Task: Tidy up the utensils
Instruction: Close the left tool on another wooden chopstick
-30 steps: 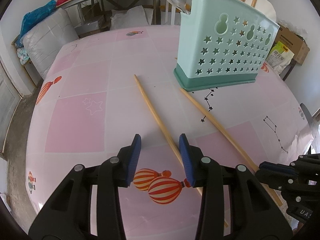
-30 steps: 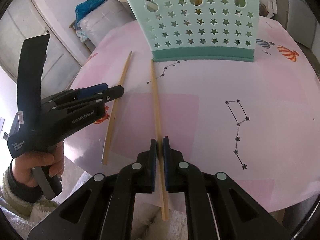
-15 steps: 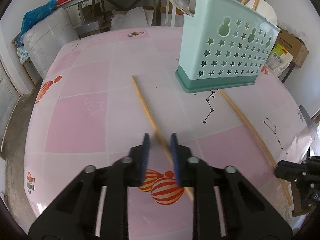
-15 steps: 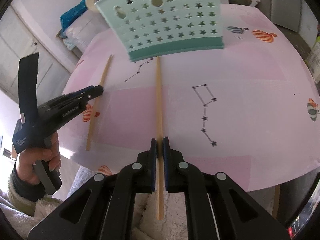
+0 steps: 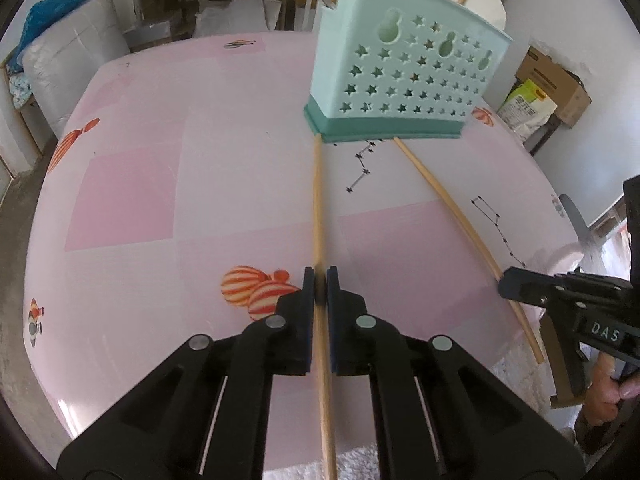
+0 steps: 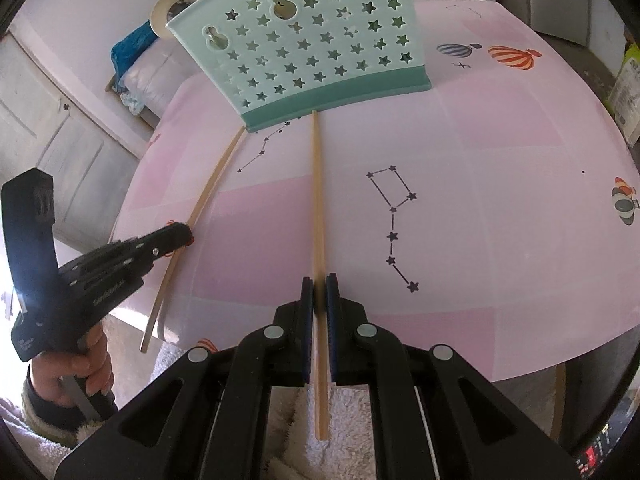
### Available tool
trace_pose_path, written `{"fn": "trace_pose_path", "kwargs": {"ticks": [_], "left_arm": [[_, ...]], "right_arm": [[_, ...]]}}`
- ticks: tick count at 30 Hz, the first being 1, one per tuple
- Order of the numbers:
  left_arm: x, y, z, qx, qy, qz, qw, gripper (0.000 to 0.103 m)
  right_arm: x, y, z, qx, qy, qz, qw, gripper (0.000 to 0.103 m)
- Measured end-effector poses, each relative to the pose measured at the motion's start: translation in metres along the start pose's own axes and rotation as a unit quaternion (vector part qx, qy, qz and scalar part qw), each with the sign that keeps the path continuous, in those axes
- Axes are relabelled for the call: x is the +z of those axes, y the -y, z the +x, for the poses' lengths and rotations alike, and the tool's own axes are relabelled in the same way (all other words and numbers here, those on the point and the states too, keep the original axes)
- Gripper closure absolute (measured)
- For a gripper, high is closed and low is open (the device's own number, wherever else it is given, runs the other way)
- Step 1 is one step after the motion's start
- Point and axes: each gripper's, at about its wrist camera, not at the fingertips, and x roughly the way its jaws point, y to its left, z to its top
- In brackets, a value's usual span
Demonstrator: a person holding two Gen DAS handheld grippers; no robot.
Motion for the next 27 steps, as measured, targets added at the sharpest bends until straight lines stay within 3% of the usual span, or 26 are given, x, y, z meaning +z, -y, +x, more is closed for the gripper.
{"fn": "trace_pose_path", "kwargs": {"ticks": [2,6,21,27], "left_arm": [[0.001,0.002,0.0,0.001,-0.003,0.001,1.0,0.098],[0.006,-0.001,0.0,0.005,-0.004,-0.001,1.0,0.084],[0.048,-0.009,0.029,0.014,0.008,0.004,0.9999,0.083],[0.06,-0.009,0.038,0.017,0.012,0.007,0.9998,0.083]], "right_arm": [[0.0,0.0,0.0,0.001,0.0,0.001,1.0,0.096],[0.001,0.0,0.001,0.002,0.002,0.002,1.0,0.096],[0.014,-0.005,0.005,0.001,0.004,-0.008,1.0,0.095],[0.036,-0.012,0.018,0.0,0.012,-0.023,1.0,0.088]]}}
